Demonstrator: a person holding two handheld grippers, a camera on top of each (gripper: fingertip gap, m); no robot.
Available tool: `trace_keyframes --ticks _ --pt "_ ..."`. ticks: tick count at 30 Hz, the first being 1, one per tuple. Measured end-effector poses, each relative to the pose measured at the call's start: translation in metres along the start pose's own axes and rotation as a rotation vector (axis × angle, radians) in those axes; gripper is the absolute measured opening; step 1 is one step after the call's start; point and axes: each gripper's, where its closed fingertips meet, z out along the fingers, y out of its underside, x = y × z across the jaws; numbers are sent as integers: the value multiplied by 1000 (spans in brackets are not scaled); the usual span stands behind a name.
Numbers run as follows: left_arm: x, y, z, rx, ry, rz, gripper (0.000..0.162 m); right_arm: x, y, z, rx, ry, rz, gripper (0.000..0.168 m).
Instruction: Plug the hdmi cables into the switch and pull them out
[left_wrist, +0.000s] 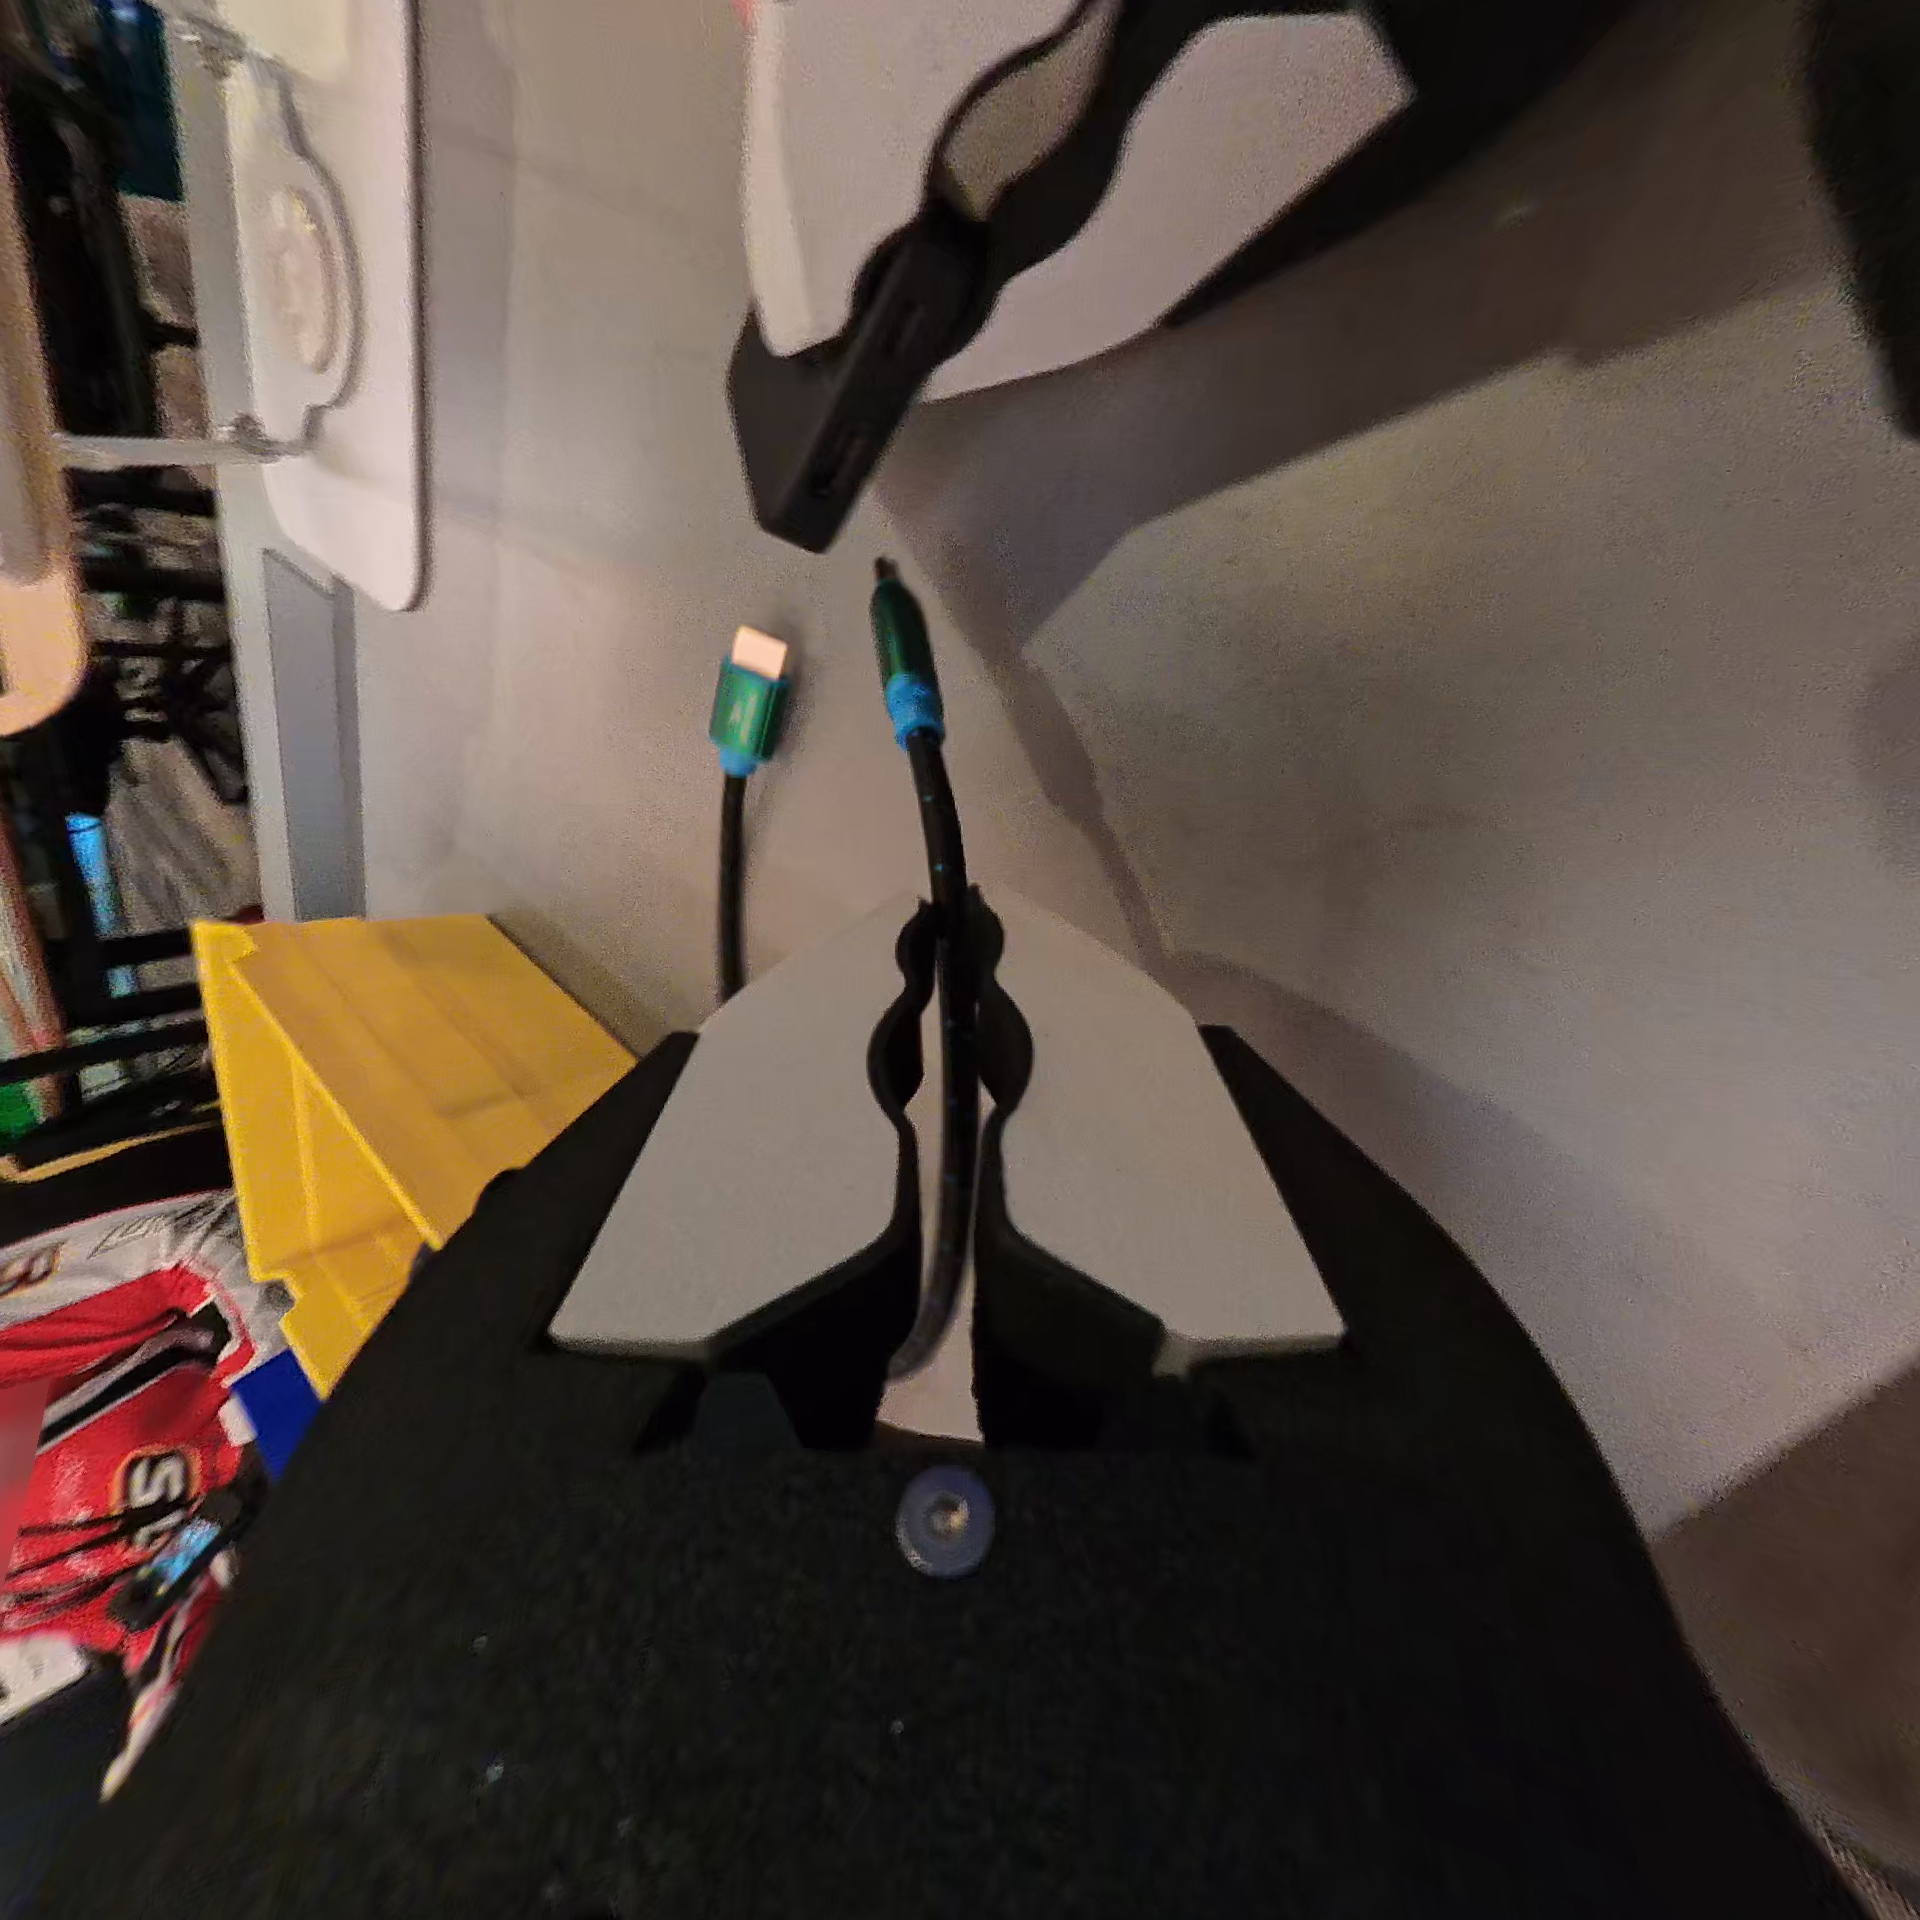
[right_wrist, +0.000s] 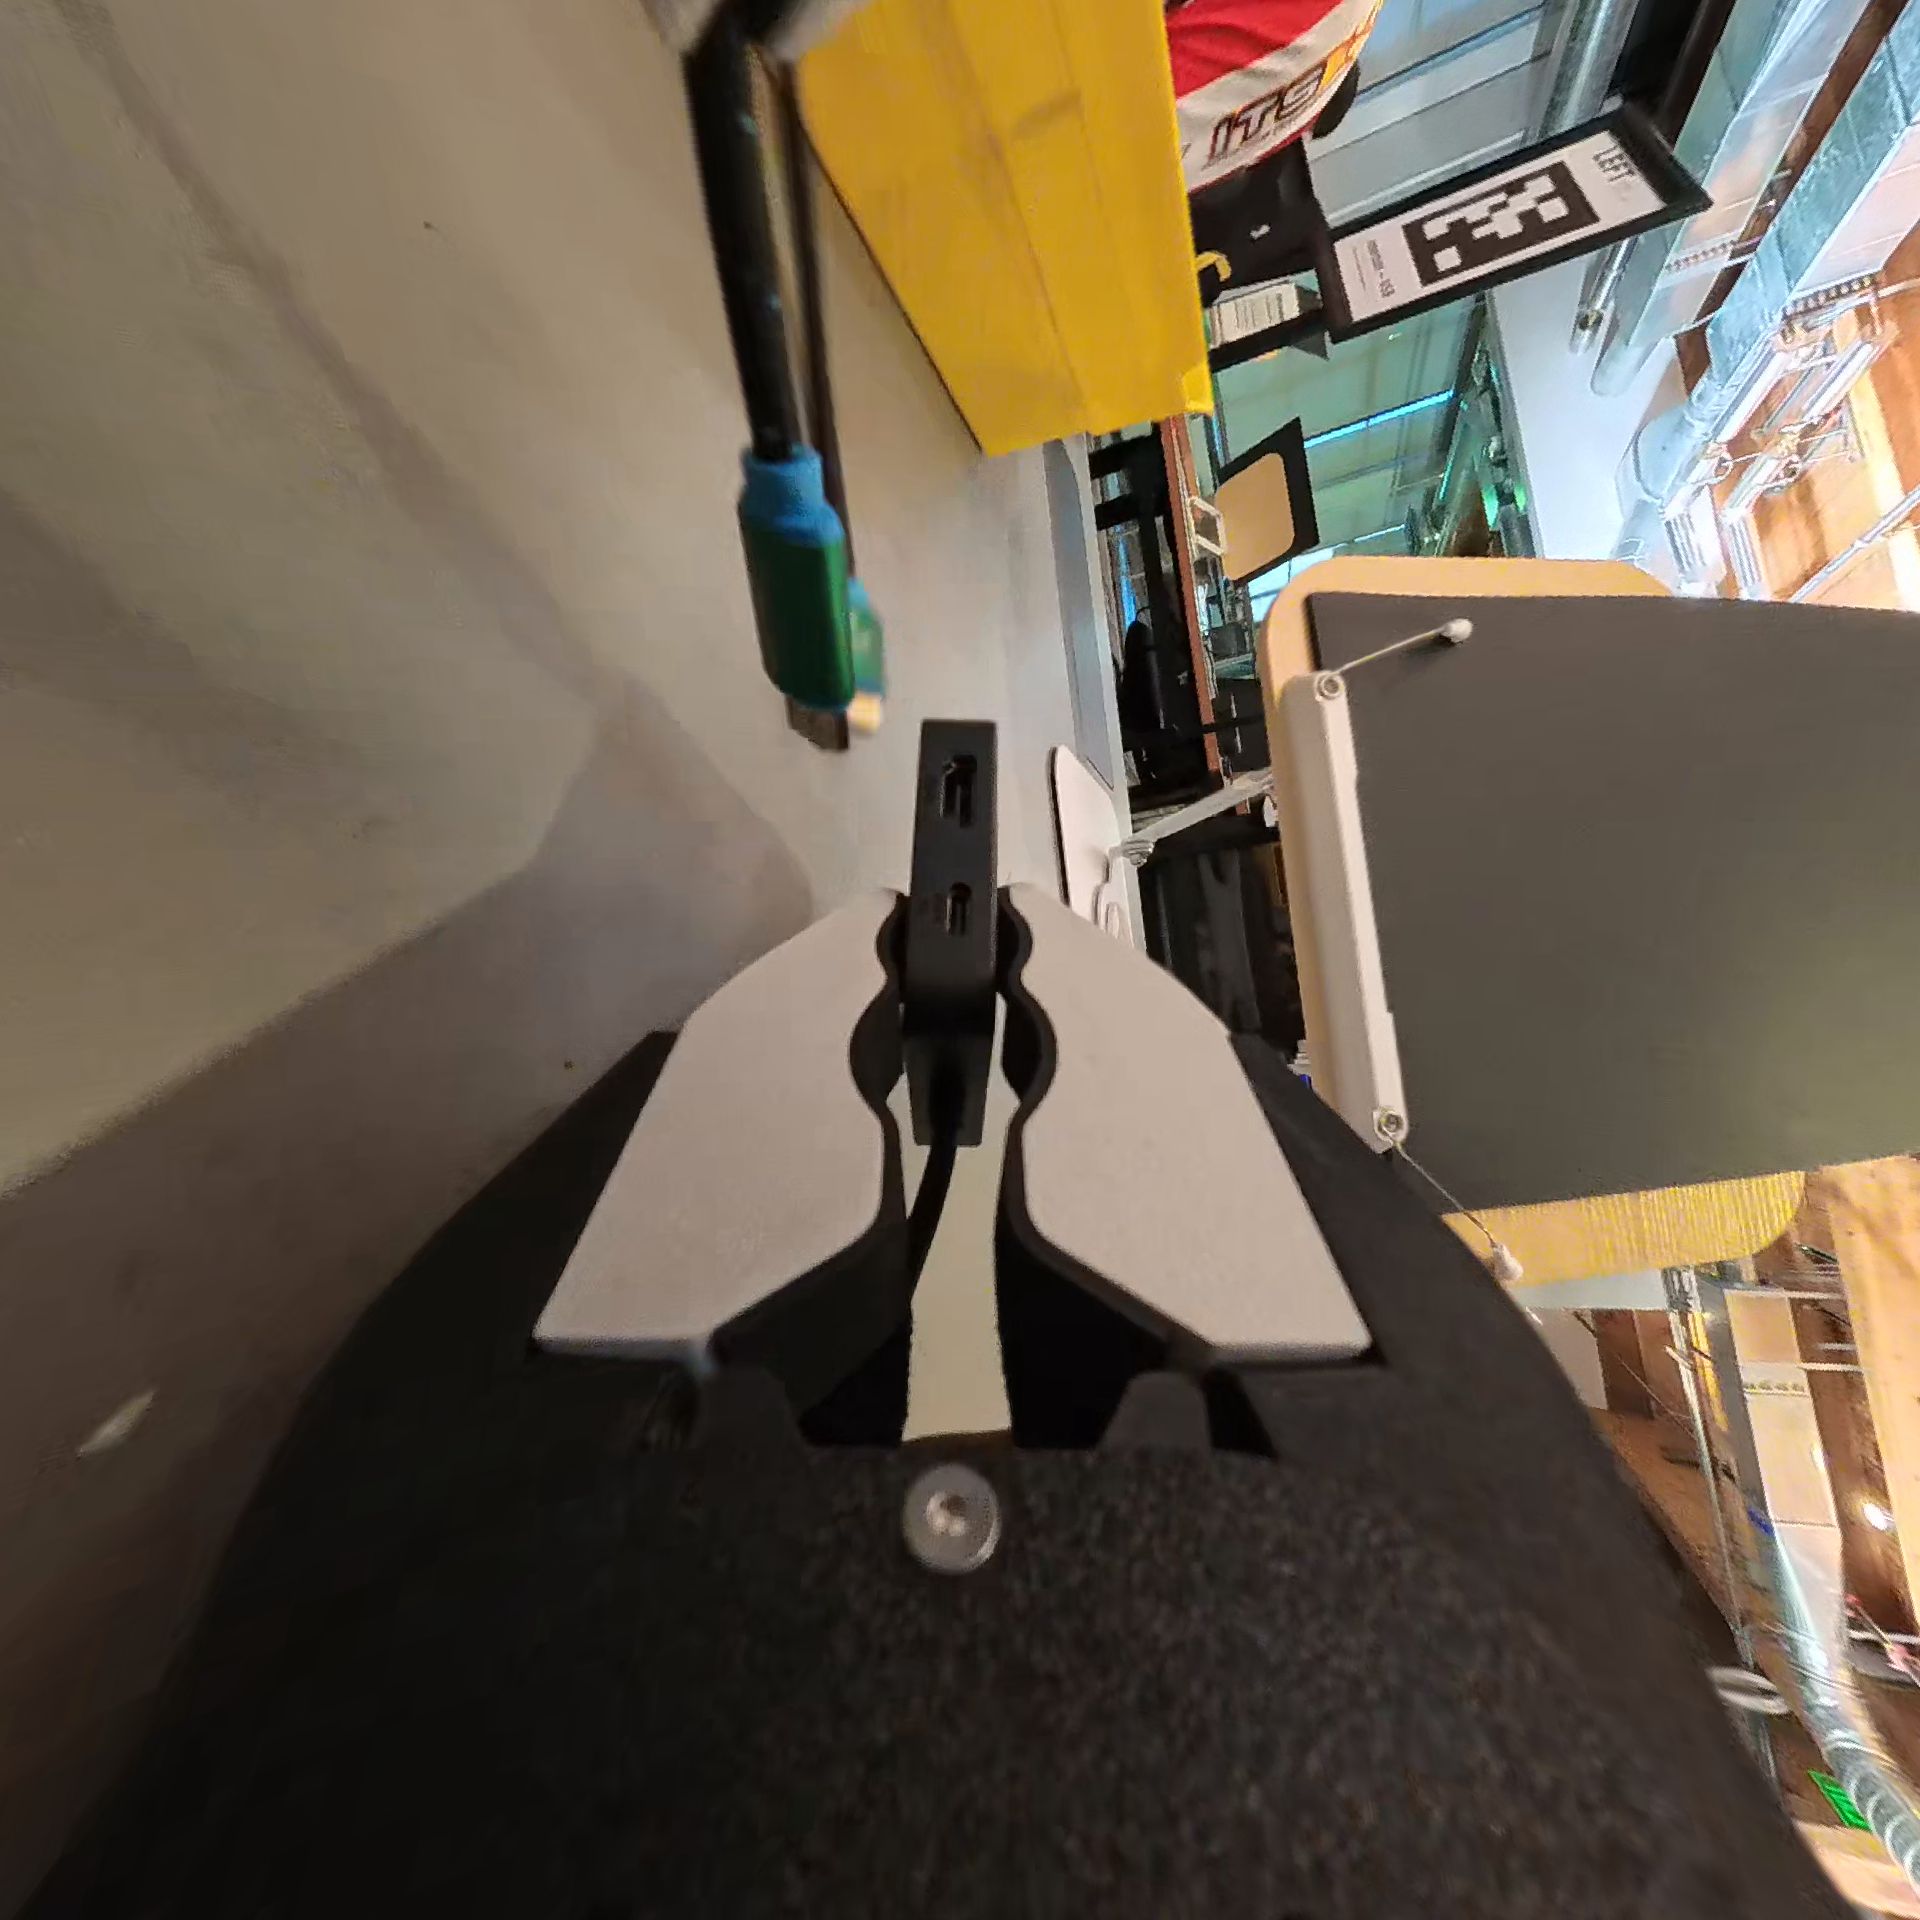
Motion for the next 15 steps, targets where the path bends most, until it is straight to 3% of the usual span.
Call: trace_keyframes --ticks 4,8,10,13,15 --pt "-2 0 11 8 -47 -10 0 -5 7 0 -24 -25 -12 13" --pt "22 1 26 68 50 -109 0 -6 14 2 -38 -52 16 13" --pt "26 3 28 132 126 -303 0 -6 17 2 -37 -62 49 13" --pt "23 -6 28 279 324 -708 21 -5 20 2 -33 -77 91 13" --pt "17 -11 33 327 384 -880 36 -6 19 3 -24 -95 124 13"
